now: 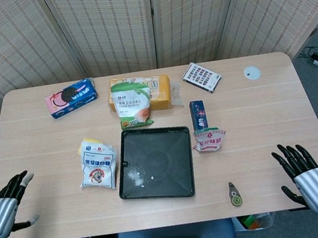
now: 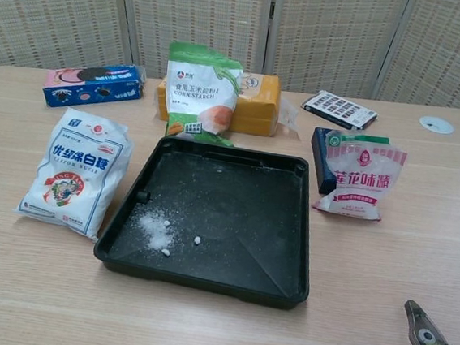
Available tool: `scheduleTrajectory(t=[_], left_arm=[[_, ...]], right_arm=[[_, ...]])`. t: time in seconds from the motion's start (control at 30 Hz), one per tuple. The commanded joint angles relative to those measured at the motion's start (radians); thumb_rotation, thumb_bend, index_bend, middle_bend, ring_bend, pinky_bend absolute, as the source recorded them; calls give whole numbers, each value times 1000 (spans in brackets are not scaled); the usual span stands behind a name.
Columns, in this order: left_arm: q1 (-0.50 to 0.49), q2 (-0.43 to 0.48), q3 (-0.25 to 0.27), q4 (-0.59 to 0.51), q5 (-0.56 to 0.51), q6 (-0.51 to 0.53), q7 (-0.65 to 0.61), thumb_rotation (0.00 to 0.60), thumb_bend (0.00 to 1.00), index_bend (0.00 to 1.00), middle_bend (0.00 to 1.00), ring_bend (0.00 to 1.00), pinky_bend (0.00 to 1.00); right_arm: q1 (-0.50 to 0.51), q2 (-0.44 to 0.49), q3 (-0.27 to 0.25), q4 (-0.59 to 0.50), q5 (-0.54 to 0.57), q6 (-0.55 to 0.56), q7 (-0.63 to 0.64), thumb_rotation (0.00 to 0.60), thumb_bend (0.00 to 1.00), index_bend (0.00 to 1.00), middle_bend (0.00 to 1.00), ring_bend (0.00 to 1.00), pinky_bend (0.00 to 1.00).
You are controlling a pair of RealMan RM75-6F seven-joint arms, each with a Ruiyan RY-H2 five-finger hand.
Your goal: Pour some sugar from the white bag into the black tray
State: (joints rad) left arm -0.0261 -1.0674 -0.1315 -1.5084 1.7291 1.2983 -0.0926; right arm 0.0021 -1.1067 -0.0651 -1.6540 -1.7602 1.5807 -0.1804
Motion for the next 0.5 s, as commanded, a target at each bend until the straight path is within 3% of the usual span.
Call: scheduleTrajectory(t=[0.03, 0.2, 0.5], left_arm=[[140, 0, 90, -49, -21, 151, 207, 600, 168, 0, 0, 0, 32], [176, 38, 112, -148, -37, 213, 292, 600, 165, 0, 0, 0, 0], [173, 29, 154, -156, 17, 255, 329, 600, 165, 0, 0, 0, 0]], right_arm=[[-19, -5, 39, -11, 65, 25, -23, 600, 299, 0, 0, 0, 0], [-23, 9, 63, -17, 117, 23, -24, 600, 299, 0, 0, 0, 0], [-27, 5, 43, -25, 70, 28, -47, 600, 299, 0, 0, 0, 0]])
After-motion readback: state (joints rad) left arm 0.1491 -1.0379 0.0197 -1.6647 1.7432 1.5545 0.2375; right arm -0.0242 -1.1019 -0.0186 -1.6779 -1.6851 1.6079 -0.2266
